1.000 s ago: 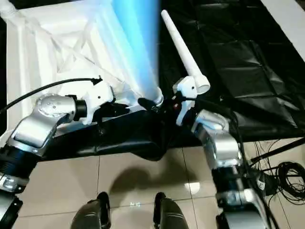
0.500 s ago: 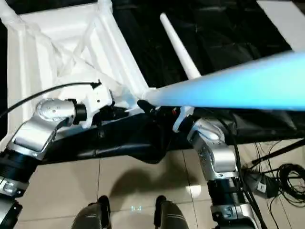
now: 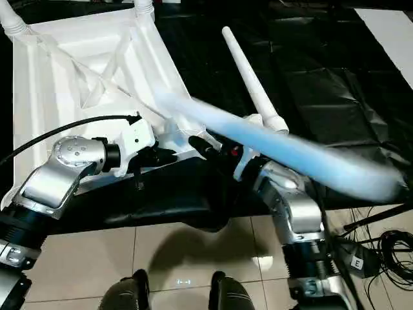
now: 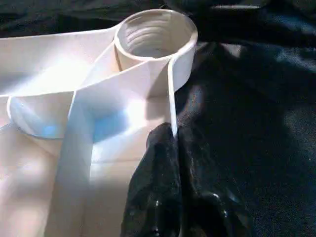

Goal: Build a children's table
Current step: Pick table leg

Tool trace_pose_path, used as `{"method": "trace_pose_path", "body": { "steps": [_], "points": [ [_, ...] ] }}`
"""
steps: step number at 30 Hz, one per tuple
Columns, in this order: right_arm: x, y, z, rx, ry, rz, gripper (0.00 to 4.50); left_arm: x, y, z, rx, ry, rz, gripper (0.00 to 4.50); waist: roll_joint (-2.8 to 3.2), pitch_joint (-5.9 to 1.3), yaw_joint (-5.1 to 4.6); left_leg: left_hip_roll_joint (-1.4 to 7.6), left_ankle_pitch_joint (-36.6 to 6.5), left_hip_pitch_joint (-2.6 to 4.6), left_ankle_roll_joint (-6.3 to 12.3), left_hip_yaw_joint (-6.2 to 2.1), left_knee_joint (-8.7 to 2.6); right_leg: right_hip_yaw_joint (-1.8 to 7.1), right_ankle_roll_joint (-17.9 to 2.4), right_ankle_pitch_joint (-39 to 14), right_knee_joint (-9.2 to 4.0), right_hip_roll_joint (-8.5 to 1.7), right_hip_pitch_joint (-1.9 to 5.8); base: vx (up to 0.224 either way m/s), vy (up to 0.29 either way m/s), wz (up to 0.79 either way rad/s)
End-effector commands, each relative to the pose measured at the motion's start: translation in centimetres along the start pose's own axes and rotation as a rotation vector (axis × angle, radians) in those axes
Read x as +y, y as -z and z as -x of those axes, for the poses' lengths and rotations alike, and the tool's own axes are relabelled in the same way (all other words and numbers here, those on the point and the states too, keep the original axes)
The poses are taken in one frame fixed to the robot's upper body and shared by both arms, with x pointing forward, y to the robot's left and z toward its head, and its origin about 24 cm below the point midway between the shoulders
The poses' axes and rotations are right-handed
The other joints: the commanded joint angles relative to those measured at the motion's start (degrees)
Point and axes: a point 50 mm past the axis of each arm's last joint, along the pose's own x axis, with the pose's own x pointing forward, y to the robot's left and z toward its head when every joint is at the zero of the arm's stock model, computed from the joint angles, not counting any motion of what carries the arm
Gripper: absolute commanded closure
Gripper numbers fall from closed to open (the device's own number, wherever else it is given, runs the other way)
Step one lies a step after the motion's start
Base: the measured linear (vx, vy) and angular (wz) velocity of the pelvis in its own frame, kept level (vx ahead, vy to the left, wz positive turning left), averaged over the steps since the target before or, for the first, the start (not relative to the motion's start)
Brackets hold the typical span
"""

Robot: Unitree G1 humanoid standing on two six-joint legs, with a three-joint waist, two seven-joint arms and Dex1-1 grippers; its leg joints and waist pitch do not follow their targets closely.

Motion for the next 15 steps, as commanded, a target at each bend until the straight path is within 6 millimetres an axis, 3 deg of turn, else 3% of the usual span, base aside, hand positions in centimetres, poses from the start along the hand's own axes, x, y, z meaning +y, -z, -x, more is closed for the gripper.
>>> {"method": "trace_pose_path", "body": {
  "steps": [1,8,10,15],
  "points": [
    [0.15,-0.35,0.01,-0.01,0.0,-0.007,2.32,-0.18,1.31,0.32,0.041,-0.015,0.03,4.5,-0.14,-6.87,0.5,-0.84,-5.6,0.61,9.41,0.35,-1.9,1.9,-17.8,-6.5,-2.13,-1.33,6.73,0.0,0.0,0.0],
    [0.36,0.11,-0.19,-0.021,0.068,-0.05,2.7,-0.03,1.62,0.52,0.052,-0.032,0.034,4.5,0.01,-6.71,0.5,-0.73,-5.0,0.93,8.25,0.21,-2.06,1.86,-16.9,-7.8,-2.3,-1.33,6.84,0.0,0.0,0.0],
    [0.49,0.28,-0.28,-0.03,0.096,-0.065,2.7,0.1,1.66,0.62,0.054,-0.035,0.033,4.5,0.34,-7.35,0.56,-0.76,-3.1,1.19,8.68,0.14,-1.96,1.8,-17.5,-4.0,-1.62,-1.14,6.89,0.0,0.0,0.0],
    [0.44,0.02,0.11,-0.059,0.14,-0.091,2.7,0.29,1.76,0.9,0.058,-0.042,0.032,4.5,0.33,-7.7,0.74,-0.91,-3.6,1.1,8.72,0.15,-1.85,1.82,-18.2,-2.4,-1.5,-1.12,7.31,0.0,0.0,0.0]
  ]
}}
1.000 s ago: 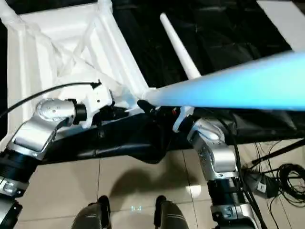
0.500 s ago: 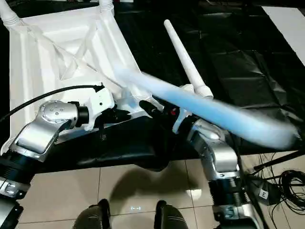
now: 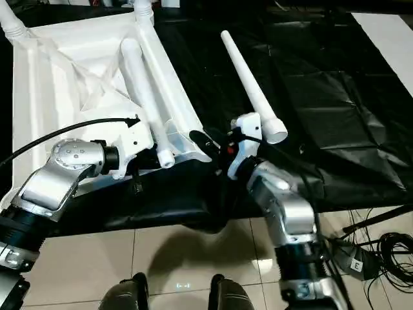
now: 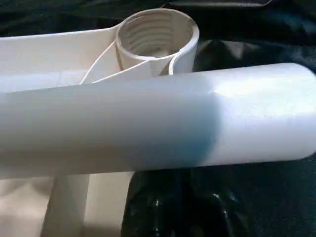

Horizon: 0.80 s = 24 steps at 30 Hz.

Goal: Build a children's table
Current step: Pick table leg

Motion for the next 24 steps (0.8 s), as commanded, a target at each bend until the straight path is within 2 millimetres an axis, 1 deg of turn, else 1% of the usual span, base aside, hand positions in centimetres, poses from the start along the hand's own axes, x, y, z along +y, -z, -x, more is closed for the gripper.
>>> {"method": "trace_pose_path", "body": {
  "steps": [1,3,4,5,6,7,9,10,11,12,13,14,15,16,17,18,19,20,21,22,23,24],
  "points": [
    [-0.4,-0.5,0.7,-0.021,0.042,-0.014,2.7,0.5,1.3,0.8,0.052,-0.046,0.023,4.5,0.38,-8.02,0.8,-0.99,-3.2,0.16,8.78,0.22,-1.84,1.89,-18.2,-2.0,-1.47,-1.14,6.73,0.0,0.0,0.0],
    [-0.5,-0.6,0.9,-0.023,0.056,-0.015,2.7,0.6,1.3,0.9,0.052,-0.049,0.024,4.5,0.4,-8.03,0.79,-1.08,-3.6,0.08,8.52,0.24,-1.85,1.91,-18.0,-2.4,-1.58,-1.06,6.83,0.0,0.0,0.0],
    [-0.5,-0.7,1.0,-0.026,0.068,-0.017,2.7,0.7,1.4,1.0,0.052,-0.058,0.028,4.5,0.49,-8.36,0.78,-1.11,-3.7,0.08,8.41,0.22,-1.79,1.89,-18.0,-2.5,-1.59,-1.06,7.01,0.0,0.0,0.0],
    [-0.5,-0.7,1.0,-0.026,0.068,-0.017,2.7,0.7,1.4,1.0,0.052,-0.058,0.028,4.5,0.47,-8.3,0.82,-1.16,-4.4,0.12,8.24,0.27,-1.84,1.95,-17.7,-3.1,-1.79,-0.97,7.06,0.0,0.0,0.0],
    [-0.5,-0.7,1.2,-0.026,0.08,-0.018,2.7,0.7,1.5,1.1,0.053,-0.064,0.033,4.5,0.55,-8.9,0.99,-1.11,-4.6,0.39,8.06,0.29,-1.84,1.96,-17.6,-2.9,-1.76,-0.9,7.25,0.0,0.0,0.0],
    [-0.3,-0.6,1.3,-0.026,0.09,-0.021,2.7,0.7,1.6,1.2,0.053,-0.068,0.036,4.5,0.7,-8.91,1.02,-0.94,-5.1,0.68,8.0,0.26,-2.02,1.77,-17.4,-3.1,-1.75,-0.8,6.95,0.0,0.0,0.0],
    [-0.1,-0.5,1.4,-0.027,0.094,-0.023,2.7,0.7,1.7,1.3,0.052,-0.071,0.043,4.5,0.77,-9.06,1.08,-0.73,-5.6,1.1,7.85,0.24,-2.16,1.57,-17.3,-3.2,-1.64,-0.73,6.73,0.0,0.0,0.0],
    [0.1,-0.3,1.5,-0.026,0.108,-0.022,2.7,0.7,1.8,1.4,0.047,-0.082,0.05,4.5,0.93,-9.78,1.36,-0.58,-6.4,1.44,7.42,0.24,-2.15,1.45,-17.4,-3.4,-1.54,-0.88,7.03,0.0,0.0,0.0],
    [0.2,-0.1,1.6,-0.026,0.118,-0.02,2.7,0.6,1.9,1.5,0.043,-0.089,0.055,4.5,0.83,-9.52,1.34,-0.63,-7.0,1.3,7.2,0.27,-2.23,1.47,-17.3,-4.1,-1.7,-0.9,7.08,0.0,0.0,0.0],
    [0.2,-0.1,1.6,-0.026,0.118,-0.02,2.7,0.6,1.9,1.5,0.043,-0.089,0.055,4.5,0.81,-9.06,1.38,-0.58,-8.9,1.44,6.04,0.38,-2.33,1.6,-17.1,-7.8,-2.3,-1.16,7.16,0.0,0.0,0.0],
    [0.2,0.1,1.5,-0.023,0.127,-0.026,2.7,0.5,1.9,1.5,0.039,-0.092,0.058,4.5,0.85,-9.14,1.54,-0.53,-9.2,1.38,5.53,0.33,-2.26,1.65,-16.9,-9.4,-2.57,-1.29,7.48,0.0,0.0,0.0],
    [0.4,0.3,1.5,-0.015,0.135,-0.013,2.7,0.3,2.0,1.6,0.031,-0.096,0.071,4.5,-0.39,-9.95,2.43,-2.57,-5.8,-4.33,10.42,-1.21,-0.11,0.39,-13.6,-9.2,-3.54,-2.84,11.64,0.0,0.0,0.0],
    [0.4,0.3,1.5,-0.015,0.135,-0.013,2.7,0.3,2.0,1.6,0.031,-0.096,0.071,4.5,1.03,-10.83,2.4,-2.56,-3.4,-4.63,13.46,-1.41,0.64,-0.3,-11.4,-9.2,-4.02,-4.56,12.38,0.051,0.023,0.32],
    [0.6,0.4,1.4,-0.009,0.137,-0.002,2.7,0.2,2.0,1.6,0.026,-0.097,0.08,4.5,2.49,-10.59,0.85,-2.5,3.3,-4.44,19.48,-3.27,1.74,-4.03,-8.5,-11.2,-4.81,-3.8,11.08,0.086,0.028,0.63],
    [0.9,0.6,1.3,-0.003,0.136,0.002,2.7,0.0,2.2,1.7,0.023,-0.101,0.084,4.5,2.88,-10.79,0.42,-2.56,5.4,-3.73,20.67,-3.98,1.87,-4.96,-8.3,-10.3,-4.47,-3.08,10.84,0.086,0.028,0.63],
    [1.1,0.8,1.3,-0.001,0.13,-0.003,2.7,-0.2,2.4,1.9,0.02,-0.11,0.095,4.5,2.84,-11.26,-0.31,-3.33,10.5,-3.06,23.61,-5.3,2.49,-6.22,-7.2,-6.4,-3.82,-1.36,11.49,0.11,0.018,0.65],
    [1.3,0.9,1.2,-0.001,0.126,-0.011,2.7,-0.3,2.5,1.9,0.019,-0.116,0.102,4.5,3.49,-11.09,-0.25,-3.3,12.0,-1.42,24.9,-6.15,2.06,-7.04,-6.7,-5.8,-3.52,-0.59,10.78,0.138,0.001,0.55],
    [1.3,0.9,1.2,-0.001,0.126,-0.011,2.7,-0.3,2.5,1.9,0.019,-0.116,0.102,4.5,3.95,-11.28,-2.35,-2.2,17.1,4.46,31.65,-11.1,1.59,-8.33,-3.8,-7.3,0.13,2.54,6.56,0.138,0.001,0.55],
    [1.6,1.1,1.2,-0.003,0.116,-0.031,2.7,-0.4,2.6,2.1,0.016,-0.125,0.113,4.5,4.87,-12.52,-5.36,3.15,20.7,14.41,35.22,-16.04,2.72,-6.01,-0.2,-16.2,5.68,2.24,-3.5,0.147,-0.059,0.38],
    [1.9,1.3,1.1,0.004,0.099,-0.034,2.7,-0.5,2.8,2.3,0.019,-0.134,0.118,4.5,2.86,-11.45,-4.45,6.67,22.1,12.02,34.39,-17.71,0.71,-2.91,1.8,-13.4,8.94,-0.48,-4.86,0.084,-0.152,-0.05],
    [2.1,1.5,1.1,0.011,0.09,-0.034,2.7,-0.6,2.9,2.4,0.021,-0.14,0.119,4.5,2.29,-11.4,-4.5,6.75,20.5,11.34,33.82,-17.48,-0.06,-1.61,3.1,-10.8,9.92,-1.54,-5.61,0.084,-0.152,-0.05],
    [2.2,1.5,1.1,0.015,0.083,-0.034,2.7,-0.6,2.9,2.4,0.022,-0.14,0.121,4.5,0.52,-10.98,-3.65,4.21,10.6,9.44,27.01,-14.77,-0.47,2.03,1.7,-4.6,7.45,-3.49,-4.8,0.045,-0.193,-0.34]
  ]
}}
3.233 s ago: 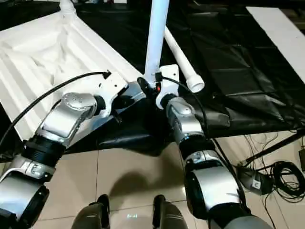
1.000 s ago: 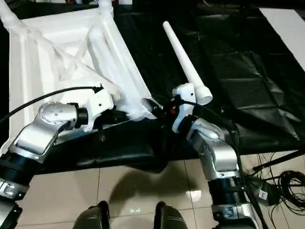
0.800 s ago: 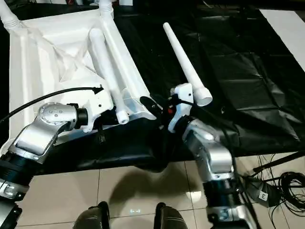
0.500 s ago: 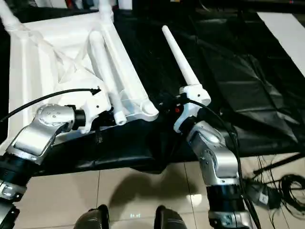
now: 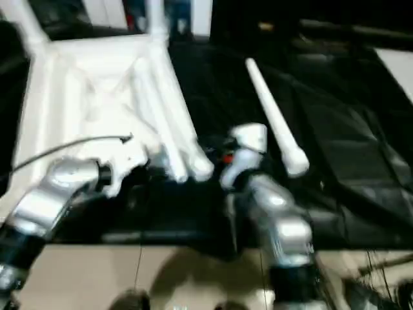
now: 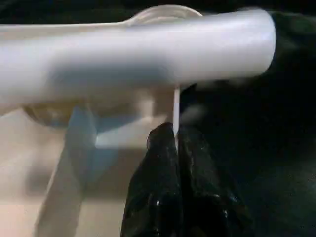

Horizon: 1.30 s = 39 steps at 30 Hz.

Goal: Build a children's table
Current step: Pick table leg

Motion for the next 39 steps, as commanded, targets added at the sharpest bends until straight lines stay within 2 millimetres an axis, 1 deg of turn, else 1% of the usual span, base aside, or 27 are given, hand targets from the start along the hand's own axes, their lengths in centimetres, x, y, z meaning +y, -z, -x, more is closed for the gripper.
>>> {"method": "trace_pose_path", "body": {
  "steps": [1,2,3,4,5,6,7,8,9,10,11,12,13,14,15,16,18,19,21,22,24,25,27,31,32,36,39],
  "points": [
    [-0.7,0.3,1.0,0.021,0.03,0.007,2.7,0.5,-1.7,0.5,-0.062,-0.058,-0.041,4.5,-2.92,-5.58,1.13,0.14,2.7,0.02,14.37,0.94,-0.65,9.66,1.5,2.2,-8.86,-4.38,6.37,0.09,-0.157,-0.04],
    [-0.7,0.3,1.0,0.02,0.031,0.005,2.7,0.5,-1.6,0.5,-0.061,-0.056,-0.042,4.5,-3.38,-4.77,3.23,-3.59,-4.2,-5.02,12.57,3.14,5.26,13.58,3.4,-4.8,-13.09,-6.51,11.06,0.09,-0.157,-0.04],
    [-0.7,0.3,1.0,0.019,0.033,0.0,2.7,0.4,-1.6,0.5,-0.058,-0.051,-0.046,4.5,-2.44,-6.01,3.85,-2.78,-1.3,-7.16,7.17,2.12,9.26,13.78,5.9,-8.0,-12.02,-7.02,12.44,0.145,-0.138,0.14],
    [-0.7,0.3,1.0,0.015,0.042,-0.004,2.7,0.3,-1.6,0.5,-0.051,-0.042,-0.058,4.5,-1.87,-5.22,3.98,-2.85,3.0,-8.69,3.82,2.08,9.68,12.65,5.9,-1.5,-11.97,-6.0,12.78,0.154,-0.128,0.06],
    [-0.7,0.3,1.0,0.013,0.047,-0.005,2.7,0.3,-1.6,0.5,-0.05,-0.039,-0.062,4.5,-1.5,-4.95,4.11,-2.64,5.5,-8.47,2.8,2.13,9.22,11.72,4.5,0.4,-12.63,-6.03,12.16,0.154,-0.128,0.06],
    [-0.7,0.2,1.1,0.011,0.053,-0.006,2.7,0.2,-1.6,0.4,-0.05,-0.033,-0.066,4.5,-0.31,-4.86,4.73,-1.42,9.9,-8.69,2.41,2.1,7.1,9.96,-0.1,2.0,-13.96,-5.92,11.68,0.145,-0.08,-0.01],
    [-0.7,0.2,1.2,0.007,0.06,-0.006,2.7,0.1,-1.6,0.4,-0.053,-0.024,-0.067,4.5,1.7,-5.43,5.42,0.68,14.1,-9.22,4.31,1.73,3.28,7.6,-2.9,2.9,-14.47,-5.39,12.04,0.161,-0.024,-0.03],
    [-0.7,0.1,1.2,0.005,0.063,-0.007,2.7,0.0,-1.7,0.4,-0.066,-0.02,-0.073,4.5,3.25,-5.83,5.85,2.05,14.4,-8.6,5.96,1.58,1.24,6.11,-2.4,3.3,-14.61,-4.82,11.83,0.161,-0.024,-0.03],
    [-0.8,0.0,1.3,0.001,0.074,-0.006,2.7,-0.2,-1.8,0.3,-0.077,0.008,-0.077,4.5,6.2,-7.1,4.37,6.62,17.0,-3.09,10.69,-1.12,-1.73,0.52,1.3,6.6,-10.11,-0.81,9.39,0.184,0.048,-0.08],
    [-0.8,-0.1,1.5,-0.004,0.08,-0.006,2.7,-0.6,-2.0,0.2,-0.092,0.038,-0.088,4.5,7.32,-7.25,2.34,8.98,24.6,2.58,20.89,-7.19,-1.47,-1.33,-0.6,-2.2,0.21,2.74,0.76,0.193,0.069,-0.17],
    [-0.9,-0.2,1.6,-0.008,0.086,-0.005,2.7,-1.0,-2.2,0.0,-0.105,0.065,-0.098,4.5,5.72,-7.97,2.48,9.47,32.4,3.3,23.91,-7.38,-0.3,0.36,-0.4,-2.3,-0.11,1.67,-0.79,0.193,0.069,-0.17],
    [-0.9,-0.2,1.7,-0.009,0.088,-0.005,2.7,-1.1,-2.2,0.0,-0.111,0.076,-0.099,4.5,4.75,-8.32,3.43,9.07,53.5,2.0,22.73,-6.35,1.5,2.96,3.8,6.8,-0.54,-0.14,-2.37,0.108,0.084,-0.07],
    [-1.0,-0.3,1.8,-0.011,0.093,-0.004,2.7,-1.6,-2.5,-0.2,-0.134,0.107,-0.105,4.5,3.7,-8.47,4.05,6.11,67.8,-0.39,16.23,-3.58,1.64,4.17,6.8,16.9,-3.05,-0.26,-1.49,-0.075,0.146,0.04],
    [-1.0,-0.3,1.9,-0.011,0.096,-0.003,2.7,-1.8,-2.6,-0.4,-0.144,0.123,-0.114,4.5,3.07,-8.77,4.19,4.44,69.8,-0.7,13.32,-2.8,1.85,4.87,6.6,21.2,-5.0,-0.5,-1.62,-0.075,0.146,0.04],
    [-1.0,-0.3,2.0,-0.011,0.098,-0.003,2.7,-2.1,-2.8,-0.5,-0.156,0.145,-0.123,4.5,1.53,-8.69,3.96,1.81,57.3,-1.6,10.31,-1.55,2.88,6.61,2.8,28.2,-8.13,-3.18,-2.13,-0.169,0.123,0.13],
    [-1.1,-0.4,2.0,-0.01,0.098,-0.002,2.7,-2.3,-2.9,-0.6,-0.166,0.166,-0.133,4.5,1.26,-7.92,4.82,-0.02,33.0,-5.38,8.25,1.24,1.59,6.44,-1.7,28.5,-8.63,-5.32,0.15,-0.103,0.037,0.21],
    [-1.1,-0.5,2.1,-0.002,0.092,0.008,2.7,-2.8,-3.2,-0.8,-0.181,0.211,-0.146,4.5,1.5,-7.73,5.52,1.4,12.6,-6.04,5.91,2.19,0.5,7.2,-6.4,21.9,-9.72,-7.91,1.51,-0.077,0.001,0.21],
    [-1.0,-0.7,2.1,0.005,0.08,0.019,2.7,-3.4,-3.3,-0.9,-0.187,0.269,-0.174,4.5,2.15,-7.29,5.71,3.45,1.3,-5.41,2.92,3.0,-1.66,5.98,-12.2,12.2,-9.83,-6.75,1.81,-0.069,-0.055,0.17],
    [-1.0,-0.8,2.1,0.008,0.077,0.023,2.7,-3.6,-3.4,-1.0,-0.186,0.296,-0.19,4.5,2.63,-6.9,5.21,4.65,-6.1,-4.71,1.44,4.5,-2.86,5.22,-14.0,3.8,-10.0,-5.07,0.82,-0.074,-0.048,0.18],
    [-1.1,-0.8,2.1,0.013,0.077,0.029,2.7,-3.8,-3.4,-1.0,-0.184,0.316,-0.199,4.5,2.73,-6.72,5.22,4.95,-9.0,-4.33,0.66,4.84,-3.18,5.06,-13.9,0.6,-10.28,-4.89,0.48,-0.083,-0.03,0.17],
    [-1.3,-0.9,2.0,0.023,0.081,0.04,2.7,-4.1,-3.3,-1.1,-0.172,0.351,-0.214,4.5,2.75,-6.17,5.01,5.53,-17.4,-3.85,-2.87,5.65,-3.84,4.83,-12.3,-8.7,-11.06,-5.09,-0.15,-0.083,-0.024,0.15],
    [-1.5,-1.0,2.0,0.029,0.086,0.049,2.7,-4.1,-3.2,-1.3,-0.157,0.356,-0.229,4.5,2.29,-5.69,5.09,5.66,-22.9,-3.43,-6.02,5.97,-4.1,5.03,-9.1,-17.8,-12.08,-5.74,-0.44,-0.085,0.002,0.06],
    [-1.6,-1.1,2.0,0.032,0.085,0.052,2.7,-3.5,-3.2,-1.7,-0.142,0.298,-0.239,4.5,2.16,-5.67,5.05,5.67,-24.7,-3.42,-7.22,5.58,-4.17,5.12,-6.5,-23.3,-12.74,-6.29,-0.39,-0.084,0.009,0.03],
    [-1.7,-1.2,2.0,0.042,0.084,0.063,2.7,-2.2,-3.0,-1.8,-0.119,0.212,-0.219,4.5,2.07,-5.87,4.59,5.53,-24.3,-4.31,-7.8,5.08,-4.67,4.6,-4.6,-24.3,-12.71,-6.2,-0.03,-0.063,0.021,-0.08],
    [-1.7,-1.2,2.1,0.046,0.084,0.067,2.75,-2.0,-3.0,-1.7,-0.121,0.21,-0.199,4.06,2.02,-5.94,4.56,5.5,-24.5,-4.28,-7.87,5.1,-4.64,4.56,-4.6,-24.3,-12.75,-6.18,-0.07,-0.059,0.023,-0.13],
    [-1.9,-1.2,2.1,0.063,0.094,0.078,2.75,-1.7,-3.1,-0.6,-0.147,0.246,-0.176,3.91,2.15,-5.93,4.01,5.53,-27.1,-4.17,-8.33,4.84,-4.81,3.94,-4.9,-24.5,-12.98,-6.13,-0.04,-0.042,0.02,-0.1],
    [-2.0,-1.3,2.1,0.069,0.097,0.081,2.75,-1.7,-3.6,0.0,-0.185,0.265,-0.176,3.56,2.05,-5.68,3.04,5.47,-33.0,-4.04,-9.53,4.67,-5.44,3.25,-4.8,-25.1,-12.87,-5.49,-0.01,0.0,0.0,0.0]
  ]
}}
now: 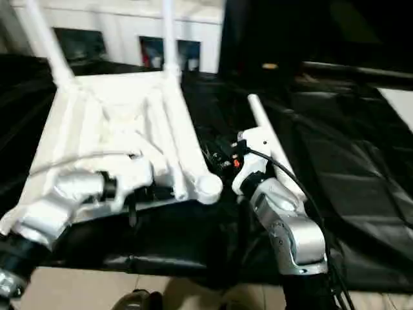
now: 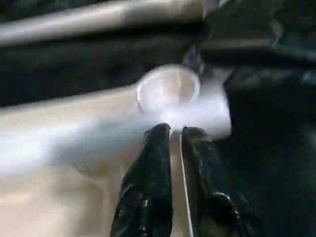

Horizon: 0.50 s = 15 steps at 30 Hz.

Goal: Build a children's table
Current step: Pick table leg

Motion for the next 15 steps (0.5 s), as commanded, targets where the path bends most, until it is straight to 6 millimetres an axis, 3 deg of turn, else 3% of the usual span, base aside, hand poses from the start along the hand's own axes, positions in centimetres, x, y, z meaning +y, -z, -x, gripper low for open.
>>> {"method": "trace_pose_path", "body": {
  "steps": [1,2,3,4,5,6,7,8,9,10,11,12,13,14,15],
  "points": [
    [-0.1,-0.5,-0.1,0.001,0.003,0.019,2.75,-0.1,-0.8,0.4,-0.038,0.032,-0.006,3.53,0.31,-3.6,-0.43,4.11,-40.8,3.34,-10.3,-3.15,-7.01,0.71,-6.6,-32.1,-5.16,-3.43,0.55,0.0,0.0,0.0],
    [-0.1,-0.5,-0.1,0.003,0.003,0.019,2.75,-0.2,-0.8,0.6,-0.037,0.05,0.001,3.53,0.27,-3.56,-0.52,4.11,-41.6,3.37,-10.41,-3.08,-7.22,0.54,-6.5,-32.3,-5.16,-3.25,0.57,0.0,0.0,0.0],
    [-0.2,-0.5,-0.2,0.006,0.005,0.022,2.75,-0.4,-0.8,1.0,-0.031,0.073,0.0,3.3,0.51,-3.47,-0.64,4.1,-43.5,3.09,-10.81,-2.82,-8.16,-0.11,-6.3,-32.1,-4.66,-2.61,1.05,-0.051,0.026,-0.12],
    [-0.2,-0.5,-0.2,0.007,0.005,0.023,2.75,-0.4,-0.9,1.1,-0.03,0.077,0.0,3.3,0.85,-3.34,-0.51,4.29,-45.7,1.48,-11.18,-1.72,-10.84,-1.22,-6.4,-29.5,-2.0,-1.03,2.59,-0.092,0.013,-0.1],
    [-0.3,-0.6,-0.2,0.007,0.012,0.024,2.75,-0.2,-0.9,1.5,-0.024,0.066,0.006,3.13,1.15,-3.39,0.07,4.56,-47.1,-0.27,-11.24,-0.48,-13.28,-1.94,-6.4,-25.9,1.74,0.45,4.31,-0.092,0.013,-0.1],
    [-0.4,-0.6,-0.2,0.008,0.022,0.023,2.75,0.2,-1.1,1.7,-0.023,0.046,0.014,3.1,1.4,-3.97,4.83,3.96,-46.9,-5.1,-12.72,4.47,-16.58,-3.13,-6.1,-16.7,10.03,2.82,7.06,-0.115,-0.019,0.09],
    [-0.5,-0.6,-0.2,0.007,0.034,0.021,2.75,0.9,-1.2,1.9,-0.016,-0.006,0.025,3.04,-2.38,-5.45,3.58,3.18,-28.0,1.57,-11.16,4.95,-8.41,2.54,-2.7,-34.2,4.7,-1.69,1.85,0.013,-0.155,0.23],
    [-0.5,-0.6,-0.2,0.007,0.041,0.019,2.75,1.3,-1.3,2.0,-0.011,-0.041,0.032,2.94,-5.06,-5.65,2.65,1.23,-12.8,6.64,-8.53,0.6,3.69,5.2,-0.6,-46.6,-5.24,-5.29,-4.9,0.013,-0.155,0.23],
    [-0.6,-0.6,-0.2,0.009,0.052,0.015,2.75,1.9,-1.3,1.9,-0.003,-0.101,0.056,2.82,-1.84,-4.09,3.63,0.29,-1.7,2.25,-2.32,-3.98,5.52,10.18,-1.9,-55.5,-8.41,-6.84,-1.45,0.064,-0.171,0.19],
    [-0.6,-0.5,-0.2,0.009,0.053,0.015,2.75,2.0,-1.4,1.9,-0.004,-0.106,0.06,2.82,-1.42,-3.53,4.2,-0.22,-1.4,0.83,-2.31,-5.38,5.25,10.02,-3.9,-52.9,-7.37,-6.55,0.7,-0.012,-0.056,0.18],
    [-0.9,-0.4,-0.1,0.007,0.103,0.007,2.75,4.1,-2.3,1.2,-0.078,-0.34,0.242,2.74,-0.19,-2.78,4.6,2.05,-10.6,4.28,-5.61,-5.09,3.19,6.45,-6.9,-45.9,-5.4,-4.74,-1.85,-0.012,-0.056,0.18],
    [-0.8,-0.5,-0.1,0.005,0.108,0.002,2.75,4.4,-2.5,1.0,-0.097,-0.382,0.275,2.67,0.71,-3.64,3.57,3.29,-30.1,8.07,-9.11,-5.07,0.27,2.58,-8.6,-35.8,-3.49,-0.77,-3.39,-0.106,-0.016,0.28],
    [-0.8,-0.5,0.0,0.002,0.119,-0.004,2.75,4.8,-2.9,0.5,-0.134,-0.444,0.339,2.59,1.27,-3.69,3.17,4.84,-38.1,6.12,-9.22,-5.79,-3.69,2.25,-9.7,-22.3,-1.59,0.47,-1.27,-0.13,0.04,0.17],
    [-0.8,-0.5,0.0,-0.002,0.13,-0.009,2.75,5.0,-3.3,0.0,-0.168,-0.492,0.401,2.5,1.27,-3.65,2.83,5.12,-39.3,5.4,-8.82,-5.68,-4.72,2.08,-10.1,-18.1,-1.1,0.2,-0.29,-0.13,0.04,0.17],
    [-0.6,-0.5,0.1,-0.01,0.146,-0.019,2.75,5.0,-3.7,-0.9,-0.206,-0.541,0.478,2.41,1.59,-3.95,2.76,4.76,-38.5,4.75,-7.97,-5.35,-5.62,1.87,-10.4,-14.5,-1.43,-0.92,1.01,-0.059,0.076,0.0]
  ]
}}
